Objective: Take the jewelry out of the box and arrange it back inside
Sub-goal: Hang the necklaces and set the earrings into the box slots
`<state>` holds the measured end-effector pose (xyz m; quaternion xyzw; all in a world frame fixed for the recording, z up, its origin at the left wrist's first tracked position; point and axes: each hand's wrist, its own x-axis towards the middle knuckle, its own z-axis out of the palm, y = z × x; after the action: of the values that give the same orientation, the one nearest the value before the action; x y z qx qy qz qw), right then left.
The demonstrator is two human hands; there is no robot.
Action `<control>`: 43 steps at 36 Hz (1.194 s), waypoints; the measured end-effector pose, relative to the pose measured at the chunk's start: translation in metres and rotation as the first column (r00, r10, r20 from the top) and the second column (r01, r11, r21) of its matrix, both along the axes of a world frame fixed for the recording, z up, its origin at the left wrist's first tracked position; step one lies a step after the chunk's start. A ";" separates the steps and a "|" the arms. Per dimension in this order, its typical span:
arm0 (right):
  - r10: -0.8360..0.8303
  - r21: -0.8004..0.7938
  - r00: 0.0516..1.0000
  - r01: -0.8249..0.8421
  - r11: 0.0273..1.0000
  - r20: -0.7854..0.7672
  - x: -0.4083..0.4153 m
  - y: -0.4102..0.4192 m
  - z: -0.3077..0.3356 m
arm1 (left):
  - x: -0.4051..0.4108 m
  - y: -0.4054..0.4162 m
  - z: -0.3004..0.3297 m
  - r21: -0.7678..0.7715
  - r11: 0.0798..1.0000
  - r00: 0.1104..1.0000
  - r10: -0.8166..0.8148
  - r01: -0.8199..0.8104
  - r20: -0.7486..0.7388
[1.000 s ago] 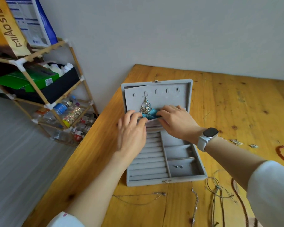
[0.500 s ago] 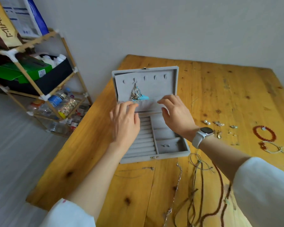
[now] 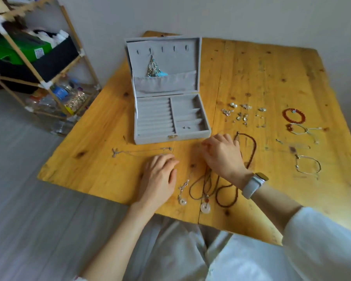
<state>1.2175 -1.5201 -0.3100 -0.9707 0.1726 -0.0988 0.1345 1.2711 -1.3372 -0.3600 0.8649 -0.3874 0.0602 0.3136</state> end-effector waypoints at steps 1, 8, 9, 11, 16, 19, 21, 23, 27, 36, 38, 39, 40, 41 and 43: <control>-0.022 -0.008 0.999 0.022 1.000 -0.027 0.002 0.003 0.000 | 0.000 0.001 0.000 0.014 1.000 1.000 0.005 -0.005 0.006; -0.067 -0.043 0.987 0.061 0.997 -0.147 0.011 0.016 -0.001 | -0.002 0.001 0.008 0.027 0.999 0.999 0.031 -0.030 -0.019; -0.062 -0.050 0.985 0.054 0.997 -0.163 0.012 0.017 0.000 | -0.003 0.001 0.009 0.028 0.999 0.999 0.031 -0.031 -0.017; -0.030 -0.075 0.979 0.015 0.997 -0.202 0.013 0.018 0.003 | -0.003 0.000 0.010 0.036 0.999 0.999 0.037 -0.037 -0.017; 0.127 0.264 0.992 -0.124 0.956 0.004 0.008 0.014 0.020 | -0.003 0.000 0.012 0.024 0.999 0.997 0.046 -0.045 -0.056; 0.179 0.580 0.975 -0.221 0.784 0.129 0.003 0.015 0.042 | -0.002 -0.002 0.020 -0.045 0.997 0.966 0.045 -0.059 -0.255; 0.189 0.675 0.964 -0.265 0.689 0.185 -0.001 0.018 0.056 | -0.003 -0.004 0.031 -0.154 0.987 0.875 -0.036 -0.044 -0.484; 0.197 0.714 0.954 -0.301 0.632 0.227 -0.004 0.022 0.064 | -0.007 -0.007 0.045 -0.249 0.968 0.761 -0.145 -0.022 -0.632; 0.155 0.743 0.938 -0.341 0.576 0.311 -0.006 0.026 0.070 | -0.022 -0.013 0.065 -0.403 0.915 0.586 -0.313 -0.024 -0.747; -0.161 0.857 0.938 -0.198 0.477 0.306 -0.011 0.012 0.060 | -0.031 -0.014 0.067 -0.425 0.879 0.600 -0.222 -0.218 -0.768; -0.207 0.883 0.938 -0.166 0.439 0.279 -0.013 0.011 0.057 | -0.029 -0.013 0.066 -0.406 0.883 0.607 -0.194 -0.234 -0.771; -0.228 0.891 0.936 -0.150 0.428 0.267 -0.014 0.011 0.054 | -0.028 -0.013 0.066 -0.400 0.883 0.608 -0.182 -0.244 -0.773; -0.249 0.899 0.933 -0.138 0.417 0.258 -0.015 0.011 0.052 | -0.028 -0.014 0.066 -0.395 0.882 0.610 -0.169 -0.257 -0.774; -0.269 0.905 0.930 -0.127 0.406 0.251 -0.016 0.010 0.050 | -0.027 -0.014 0.066 -0.393 0.880 0.613 -0.159 -0.268 -0.774; -0.293 0.913 0.926 -0.110 0.394 0.238 -0.019 0.009 0.046 | -0.027 -0.014 0.066 -0.387 0.877 0.616 -0.141 -0.286 -0.775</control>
<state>1.1985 -1.5115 -0.2636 -0.6888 0.2246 -0.1720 0.6674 1.2441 -1.3512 -0.2939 0.7137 -0.1474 -0.2174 0.6493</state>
